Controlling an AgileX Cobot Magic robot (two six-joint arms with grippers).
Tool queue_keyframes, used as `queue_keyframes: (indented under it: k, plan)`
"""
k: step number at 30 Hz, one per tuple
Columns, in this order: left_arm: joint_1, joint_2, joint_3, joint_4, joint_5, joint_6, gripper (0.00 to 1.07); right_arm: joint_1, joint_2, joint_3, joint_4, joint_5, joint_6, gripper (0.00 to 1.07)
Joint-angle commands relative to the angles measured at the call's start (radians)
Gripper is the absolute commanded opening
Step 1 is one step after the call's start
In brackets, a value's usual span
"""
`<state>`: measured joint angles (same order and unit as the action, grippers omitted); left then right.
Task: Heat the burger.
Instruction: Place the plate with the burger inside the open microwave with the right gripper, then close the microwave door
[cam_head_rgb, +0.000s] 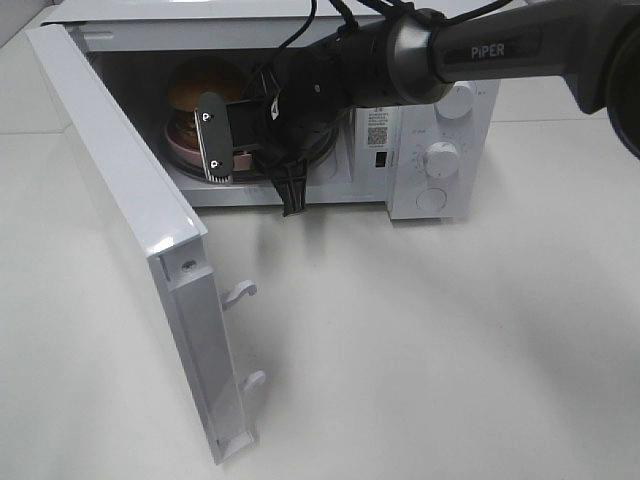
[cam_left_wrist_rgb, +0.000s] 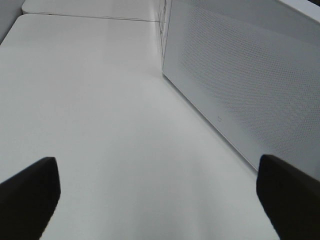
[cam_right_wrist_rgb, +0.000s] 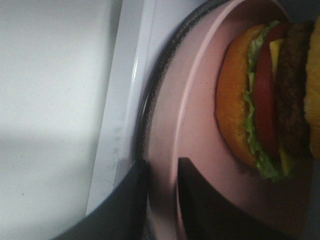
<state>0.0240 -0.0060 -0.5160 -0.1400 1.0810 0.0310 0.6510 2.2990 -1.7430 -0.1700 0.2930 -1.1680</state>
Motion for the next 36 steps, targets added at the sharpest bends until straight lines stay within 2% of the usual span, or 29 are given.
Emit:
queue_keyframes:
  k: [1, 2, 5, 14, 16, 19, 21, 24, 26, 29, 34, 36]
  plan:
    - [-0.005, -0.005, 0.001, -0.001, -0.014, -0.006, 1.00, -0.002, -0.009, -0.008, -0.006, -0.003, 0.022, 0.35]
    - [-0.005, -0.005, 0.001, -0.001, -0.014, -0.006, 1.00, -0.002, -0.009, -0.008, -0.004, 0.011, 0.026, 0.42]
    - [-0.005, -0.005, 0.001, -0.001, -0.014, -0.006, 1.00, -0.002, -0.010, -0.008, -0.004, 0.014, 0.043, 0.47]
    - [-0.005, -0.005, 0.001, -0.001, -0.014, -0.006, 1.00, 0.000, -0.061, 0.032, 0.002, -0.003, 0.122, 0.54]
    - [-0.005, -0.005, 0.001, -0.002, -0.014, -0.006, 1.00, 0.000, -0.110, 0.125, -0.001, -0.038, 0.122, 0.58]
    - [-0.005, -0.005, 0.001, -0.002, -0.014, -0.006, 1.00, -0.001, -0.123, 0.149, -0.001, -0.043, 0.122, 0.59]
    - [-0.005, -0.005, 0.001, -0.002, -0.014, -0.006, 1.00, -0.001, -0.160, 0.224, -0.001, -0.056, 0.122, 0.61]
    - [-0.005, -0.005, 0.001, -0.002, -0.014, -0.006, 1.00, -0.001, -0.167, 0.243, -0.001, -0.063, 0.122, 0.61]
    - [-0.005, -0.005, 0.001, -0.002, -0.014, -0.006, 1.00, -0.001, -0.205, 0.306, -0.001, -0.072, 0.123, 0.64]
    - [-0.005, -0.005, 0.001, -0.002, -0.014, -0.006, 1.00, -0.001, -0.216, 0.320, -0.001, -0.073, 0.127, 0.66]
    - [-0.005, -0.005, 0.001, -0.002, -0.014, -0.006, 1.00, -0.001, -0.297, 0.404, -0.001, -0.102, 0.187, 0.80]
    - [-0.005, -0.005, 0.001, -0.002, -0.014, -0.006, 1.00, -0.001, -0.306, 0.412, -0.001, -0.101, 0.195, 0.80]
